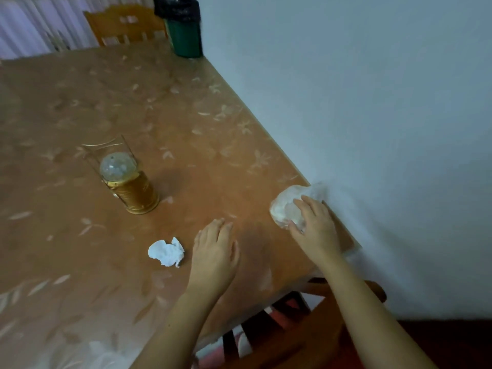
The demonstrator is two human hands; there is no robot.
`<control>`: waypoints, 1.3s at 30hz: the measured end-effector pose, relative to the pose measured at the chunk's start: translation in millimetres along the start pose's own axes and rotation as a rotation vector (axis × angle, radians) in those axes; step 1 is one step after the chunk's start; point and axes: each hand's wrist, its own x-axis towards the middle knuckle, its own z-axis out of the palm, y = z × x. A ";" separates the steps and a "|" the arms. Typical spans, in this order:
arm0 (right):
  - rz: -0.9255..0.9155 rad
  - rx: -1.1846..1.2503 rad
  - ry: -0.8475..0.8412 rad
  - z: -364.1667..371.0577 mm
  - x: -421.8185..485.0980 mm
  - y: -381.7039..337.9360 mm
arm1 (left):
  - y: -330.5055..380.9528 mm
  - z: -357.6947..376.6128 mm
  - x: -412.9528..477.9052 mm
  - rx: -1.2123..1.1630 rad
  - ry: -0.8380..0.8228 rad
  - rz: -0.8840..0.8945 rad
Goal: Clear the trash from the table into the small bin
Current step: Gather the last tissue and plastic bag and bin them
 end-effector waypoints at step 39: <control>-0.288 0.463 -0.223 98.8 42.2 -92.8 | -95.5 5.3 -26.8 0.107 0.138 -0.592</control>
